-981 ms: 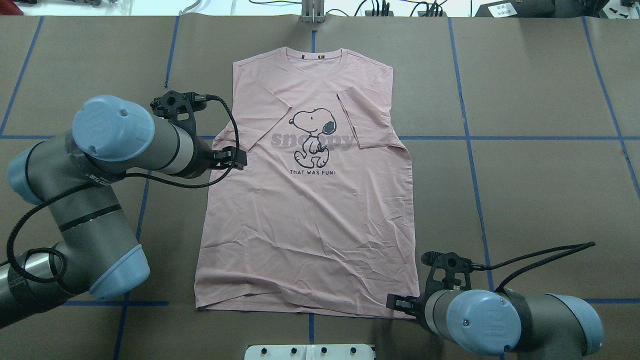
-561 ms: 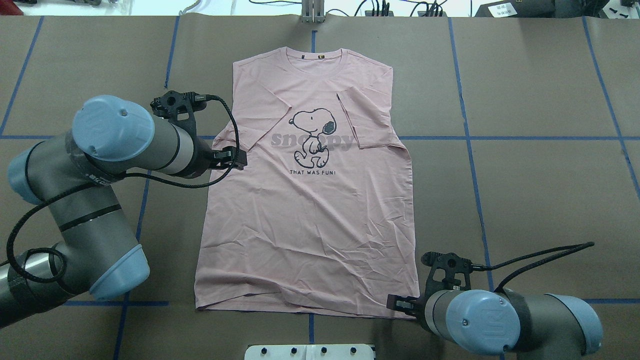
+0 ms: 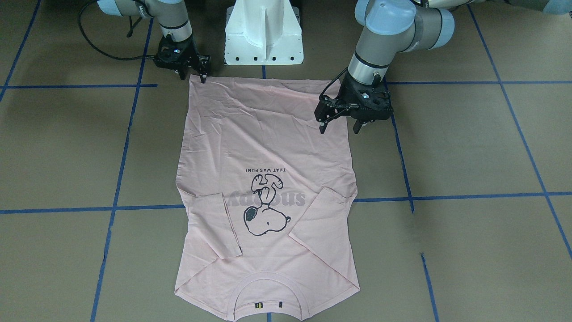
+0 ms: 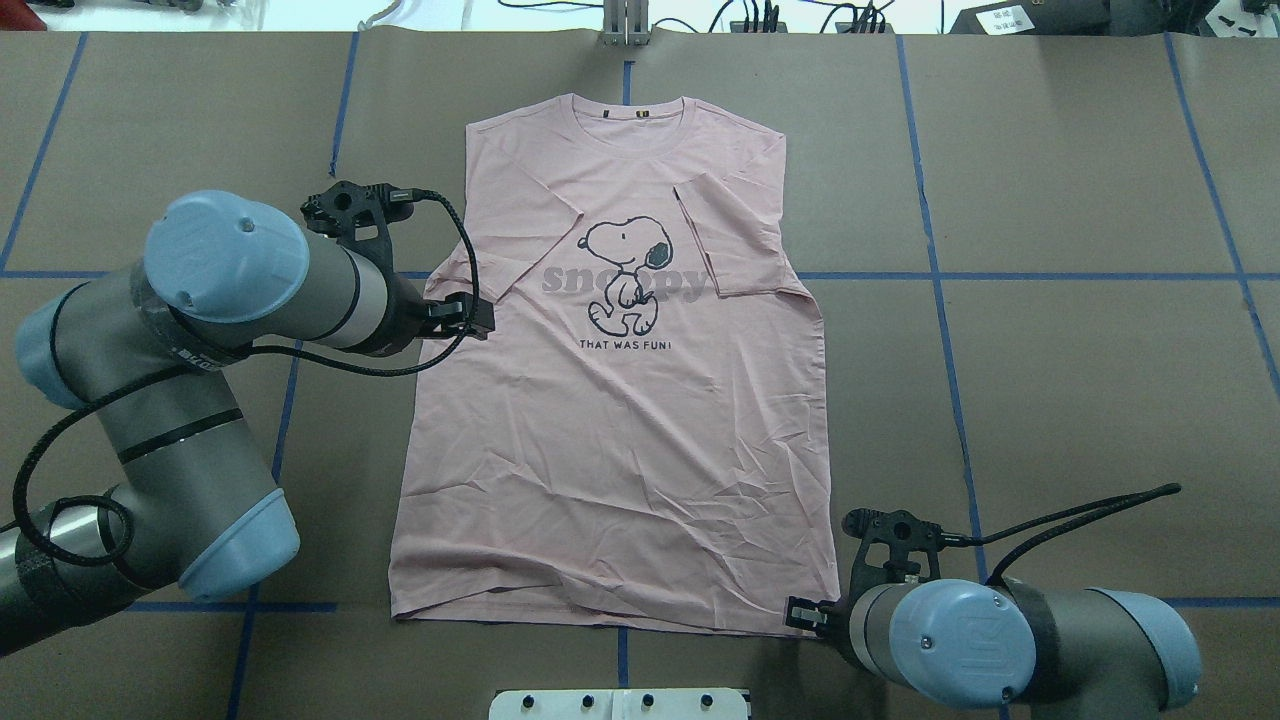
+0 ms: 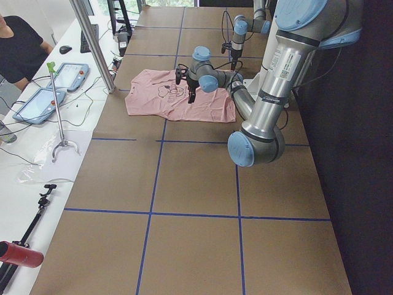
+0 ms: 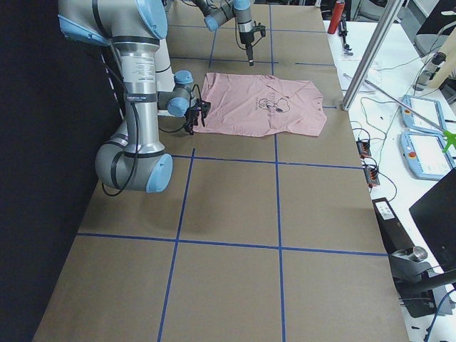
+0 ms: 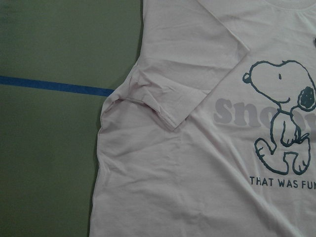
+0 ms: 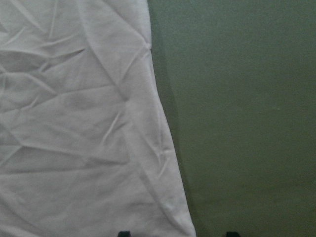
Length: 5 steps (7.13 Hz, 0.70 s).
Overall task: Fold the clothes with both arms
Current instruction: 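Move the right gripper to the hem corner nearest the robot, then move the left gripper to the other hem corner nearest the robot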
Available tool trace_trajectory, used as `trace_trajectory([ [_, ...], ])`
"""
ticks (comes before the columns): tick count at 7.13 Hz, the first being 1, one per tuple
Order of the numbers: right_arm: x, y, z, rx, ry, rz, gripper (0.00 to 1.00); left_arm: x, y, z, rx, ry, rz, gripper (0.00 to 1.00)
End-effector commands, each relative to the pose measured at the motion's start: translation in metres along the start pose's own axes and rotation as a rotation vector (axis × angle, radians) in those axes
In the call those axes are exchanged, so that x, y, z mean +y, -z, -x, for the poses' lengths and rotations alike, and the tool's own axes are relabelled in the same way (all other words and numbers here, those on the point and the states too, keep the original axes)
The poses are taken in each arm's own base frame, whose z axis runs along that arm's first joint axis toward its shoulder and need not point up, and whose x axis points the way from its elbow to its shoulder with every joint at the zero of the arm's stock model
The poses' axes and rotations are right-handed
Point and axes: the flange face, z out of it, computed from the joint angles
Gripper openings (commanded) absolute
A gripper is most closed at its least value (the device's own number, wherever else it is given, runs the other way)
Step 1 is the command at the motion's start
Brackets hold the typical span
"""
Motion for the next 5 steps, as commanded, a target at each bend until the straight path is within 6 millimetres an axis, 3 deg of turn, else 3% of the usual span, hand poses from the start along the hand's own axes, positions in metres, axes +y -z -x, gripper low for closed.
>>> trace_trajectory([
  [1,0.0010,-0.0003,0.0003,0.001,0.000,0.007,0.43,0.0000,0.0001,-0.0002,0.000,0.000,0.000,1.00],
  [3,0.0005,0.0026,0.0008,-0.003,-0.003,0.021,0.01,0.0003,0.0001,-0.0003,0.001,0.000,0.003,1.00],
  [5,-0.0045,0.0053,0.0010,-0.007,-0.010,0.019,0.00,0.0000,0.0002,-0.0016,0.003,-0.001,0.003,1.00],
])
